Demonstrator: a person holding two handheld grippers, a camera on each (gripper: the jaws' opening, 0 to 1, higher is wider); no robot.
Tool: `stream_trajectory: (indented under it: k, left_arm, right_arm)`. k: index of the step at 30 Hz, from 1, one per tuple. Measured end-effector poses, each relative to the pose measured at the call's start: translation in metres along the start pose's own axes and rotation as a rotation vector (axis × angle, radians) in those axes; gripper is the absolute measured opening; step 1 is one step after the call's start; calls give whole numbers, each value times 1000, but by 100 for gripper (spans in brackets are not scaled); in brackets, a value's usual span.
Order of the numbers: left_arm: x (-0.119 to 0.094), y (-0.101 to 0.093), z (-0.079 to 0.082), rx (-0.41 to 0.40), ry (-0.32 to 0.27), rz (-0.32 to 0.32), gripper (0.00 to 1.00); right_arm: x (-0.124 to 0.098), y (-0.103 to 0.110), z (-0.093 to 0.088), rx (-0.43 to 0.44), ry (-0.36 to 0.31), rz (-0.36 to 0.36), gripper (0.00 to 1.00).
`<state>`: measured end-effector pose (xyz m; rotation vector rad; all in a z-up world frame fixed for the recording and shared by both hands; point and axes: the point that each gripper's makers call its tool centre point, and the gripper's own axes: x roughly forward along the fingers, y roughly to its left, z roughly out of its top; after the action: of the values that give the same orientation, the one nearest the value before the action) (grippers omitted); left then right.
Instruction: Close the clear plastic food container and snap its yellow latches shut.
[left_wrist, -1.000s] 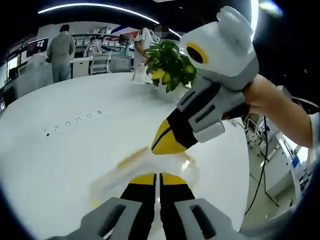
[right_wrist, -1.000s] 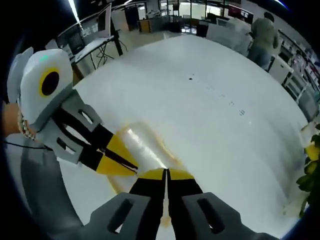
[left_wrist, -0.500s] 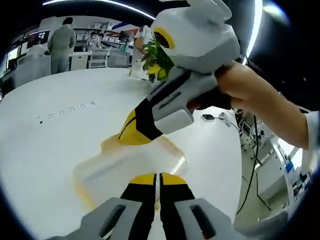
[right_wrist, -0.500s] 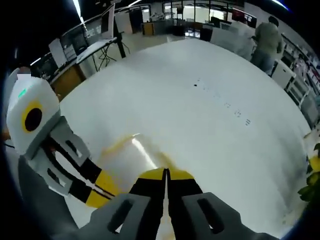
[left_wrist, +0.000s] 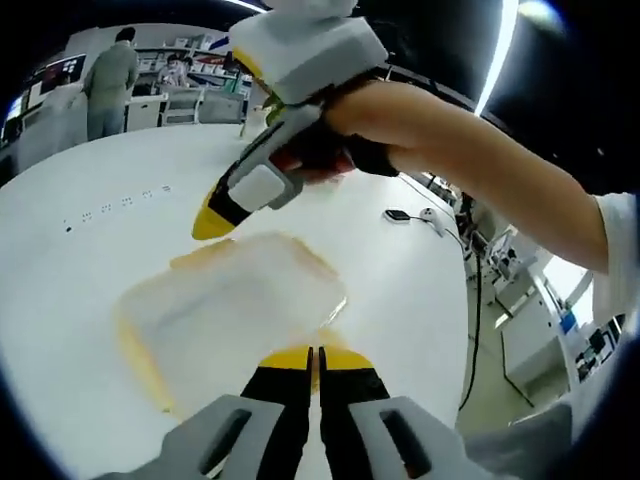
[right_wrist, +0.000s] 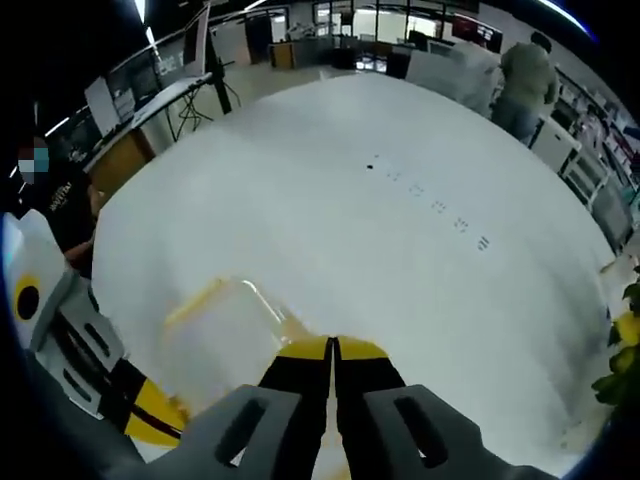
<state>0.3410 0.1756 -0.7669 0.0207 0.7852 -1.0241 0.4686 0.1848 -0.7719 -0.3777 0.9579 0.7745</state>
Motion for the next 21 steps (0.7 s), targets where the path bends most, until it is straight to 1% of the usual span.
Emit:
stream_trajectory:
  k: [2,4,6,8,9,11,14,16,17,19,20,21]
  left_arm:
    - [2,-5,-9,-2,24,-27,0]
    - [4,-3,-16,0,35,-24,0]
    - [6,4,-22,4,49,-1,0]
    - [8,11,-25,-17,52,10,0]
    - [8,10,-26,-29,55,-2,0]
    - [8,8,-25,-28,44,-2,0]
    - [8,7,-25,-13,48,9,0]
    - [4,1,-22,-16,43,-15,0]
    - [1,-1,-20,-16,38,-24,0]
    - [-6,-5,-9,-2,7,-41,0]
    - [-8,-6,-4,2,-6,-50,0]
    - [-11,-9,2,6,-18,-74,0]
  right_arm:
    - [3,-1,-2,0,10,-6,0]
    - [5,-3,-5,0,22,-9,0]
    - [6,-3,-6,2,22,-9,0]
    - [5,-3,-6,14,21,-5,0]
    - [5,-3,-5,15,19,-4,0]
    - [5,-3,-5,12,19,-8,0]
    - [5,-3,-6,6,22,-12,0]
    - [1,-2,-3,6,8,-9,0]
    - [0,-2,-2,2,5,-5,0]
    - [-3,-2,-2,-6,9,-4,0]
    - [-4,-2,-2,-18,19,3,0]
    - [-6,-2,-1,-48,23,7,0]
